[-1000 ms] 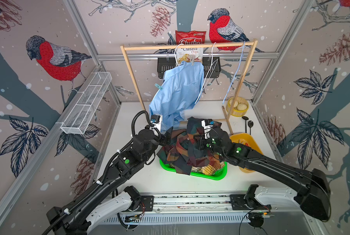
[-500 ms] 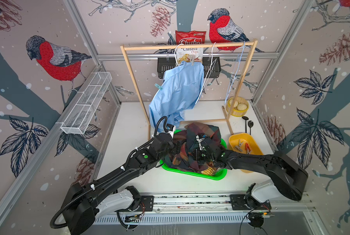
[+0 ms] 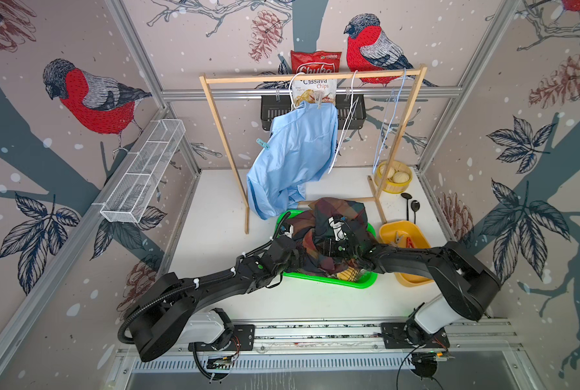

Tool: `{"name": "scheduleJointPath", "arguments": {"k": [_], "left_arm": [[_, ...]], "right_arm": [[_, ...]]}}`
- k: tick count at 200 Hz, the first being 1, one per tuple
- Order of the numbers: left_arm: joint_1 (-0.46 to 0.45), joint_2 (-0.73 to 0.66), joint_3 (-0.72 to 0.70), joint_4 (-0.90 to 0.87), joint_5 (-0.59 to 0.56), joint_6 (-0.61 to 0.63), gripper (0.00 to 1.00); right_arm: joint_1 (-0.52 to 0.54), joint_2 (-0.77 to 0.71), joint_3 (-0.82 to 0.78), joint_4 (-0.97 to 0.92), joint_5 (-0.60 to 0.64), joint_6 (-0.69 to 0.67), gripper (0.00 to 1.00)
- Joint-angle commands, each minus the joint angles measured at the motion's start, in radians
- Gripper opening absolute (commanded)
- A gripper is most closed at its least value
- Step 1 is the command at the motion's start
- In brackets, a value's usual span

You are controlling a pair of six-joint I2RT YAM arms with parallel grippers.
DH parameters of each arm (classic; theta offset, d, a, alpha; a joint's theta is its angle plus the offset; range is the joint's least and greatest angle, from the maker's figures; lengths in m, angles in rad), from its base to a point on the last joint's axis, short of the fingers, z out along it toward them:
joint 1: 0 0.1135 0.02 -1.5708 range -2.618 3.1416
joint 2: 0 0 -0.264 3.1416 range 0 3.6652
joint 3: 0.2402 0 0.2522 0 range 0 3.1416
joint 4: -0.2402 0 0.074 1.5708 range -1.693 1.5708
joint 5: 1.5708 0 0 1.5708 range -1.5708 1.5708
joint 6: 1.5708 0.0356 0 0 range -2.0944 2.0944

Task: Remove the clothespins securing long-sleeve shirts to the hanger
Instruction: Adjust the long-sleeve shirt at the bin.

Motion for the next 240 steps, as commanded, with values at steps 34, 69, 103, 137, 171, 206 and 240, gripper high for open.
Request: {"name": "scheduleJointPath", "arguments": {"k": [34, 69, 103, 137, 171, 206, 240], "left_arm": [[-0.003, 0.002, -0.037, -0.017, -0.098, -0.066, 0.73], [-0.003, -0.006, -0.043, -0.014, -0.098, -0.06, 0.73], [-0.007, -0.02, -0.047, -0.012, -0.098, -0.05, 0.73], [-0.021, -0.018, -0.046, -0.005, -0.093, -0.05, 0.74], [-0.038, -0.012, -0.034, -0.005, -0.097, -0.045, 0.73], [-0.048, 0.007, -0.035, 0.013, -0.094, -0.048, 0.73], [-0.051, 0.027, -0.026, 0.032, -0.081, -0.051, 0.74]], "right_arm": [[-0.026, -0.351, 0.053, -0.427, 0.118, -0.062, 0.96], [-0.1, -0.515, 0.133, -0.607, 0.176, -0.093, 1.0], [-0.294, -0.53, 0.143, -0.575, 0.15, -0.128, 1.0], [-0.412, -0.387, 0.162, -0.415, 0.091, -0.144, 1.0], [-0.455, -0.166, 0.234, -0.317, -0.076, -0.143, 1.0], [-0.381, -0.087, 0.27, -0.213, -0.165, -0.11, 0.98], [-0.299, -0.045, 0.282, -0.165, -0.247, -0.072, 0.67]]}}
